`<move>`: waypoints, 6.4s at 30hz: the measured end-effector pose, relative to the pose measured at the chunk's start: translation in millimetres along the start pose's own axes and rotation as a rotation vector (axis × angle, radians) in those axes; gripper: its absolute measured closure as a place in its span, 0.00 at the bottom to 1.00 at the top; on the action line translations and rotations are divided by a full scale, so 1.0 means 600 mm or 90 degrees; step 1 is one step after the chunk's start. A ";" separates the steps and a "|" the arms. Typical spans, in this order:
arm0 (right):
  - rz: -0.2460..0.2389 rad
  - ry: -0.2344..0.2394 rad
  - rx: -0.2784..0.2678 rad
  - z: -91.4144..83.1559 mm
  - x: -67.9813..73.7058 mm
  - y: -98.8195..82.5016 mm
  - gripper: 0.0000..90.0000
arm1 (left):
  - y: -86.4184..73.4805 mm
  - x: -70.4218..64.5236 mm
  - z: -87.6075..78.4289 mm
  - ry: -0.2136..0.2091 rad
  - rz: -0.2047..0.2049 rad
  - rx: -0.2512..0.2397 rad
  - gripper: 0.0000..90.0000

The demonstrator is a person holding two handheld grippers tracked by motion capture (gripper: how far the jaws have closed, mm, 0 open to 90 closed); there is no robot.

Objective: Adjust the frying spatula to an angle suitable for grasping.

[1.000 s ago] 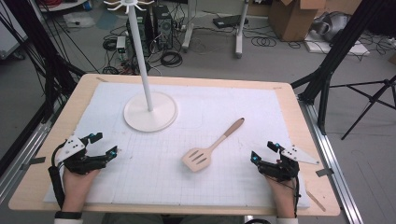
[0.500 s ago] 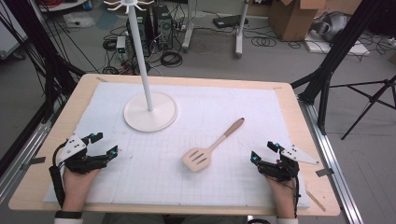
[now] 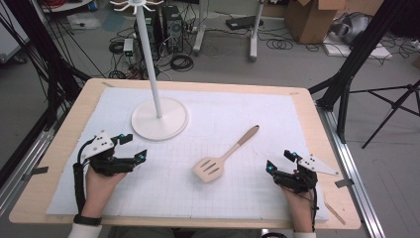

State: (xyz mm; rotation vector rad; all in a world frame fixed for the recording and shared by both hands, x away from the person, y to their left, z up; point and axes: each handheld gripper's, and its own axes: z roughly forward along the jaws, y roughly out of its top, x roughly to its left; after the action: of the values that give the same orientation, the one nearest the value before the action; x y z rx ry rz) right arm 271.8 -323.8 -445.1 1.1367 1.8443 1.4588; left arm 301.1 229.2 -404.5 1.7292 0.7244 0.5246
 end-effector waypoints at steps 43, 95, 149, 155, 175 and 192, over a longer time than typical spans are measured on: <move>0.010 -0.001 -0.011 -0.004 0.000 -0.001 0.17 | 0.146 -0.167 0.284 -0.131 0.084 0.141 0.26; 0.014 0.003 -0.015 -0.004 -0.002 -0.001 0.17 | 0.099 -0.243 0.459 -0.095 0.082 0.460 0.67; -0.005 0.001 -0.009 -0.002 0.002 -0.001 0.17 | 0.125 -0.135 0.246 -0.109 0.000 0.214 0.86; -0.010 -0.002 -0.008 -0.002 0.003 0.000 0.17 | 0.121 -0.116 0.202 -0.098 -0.009 0.180 0.86; -0.011 -0.004 -0.009 -0.002 0.006 0.005 0.18 | 0.109 -0.095 0.113 -0.095 -0.046 0.062 0.86; -0.020 0.120 -0.093 0.028 0.105 0.117 0.19 | 0.119 -0.114 0.093 -0.104 -0.030 0.018 0.86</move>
State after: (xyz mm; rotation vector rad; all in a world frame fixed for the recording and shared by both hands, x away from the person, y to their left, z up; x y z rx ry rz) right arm 273.5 -256.4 -376.6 0.9234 1.8336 1.7020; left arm 304.5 130.3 -349.6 1.7549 0.6570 0.3381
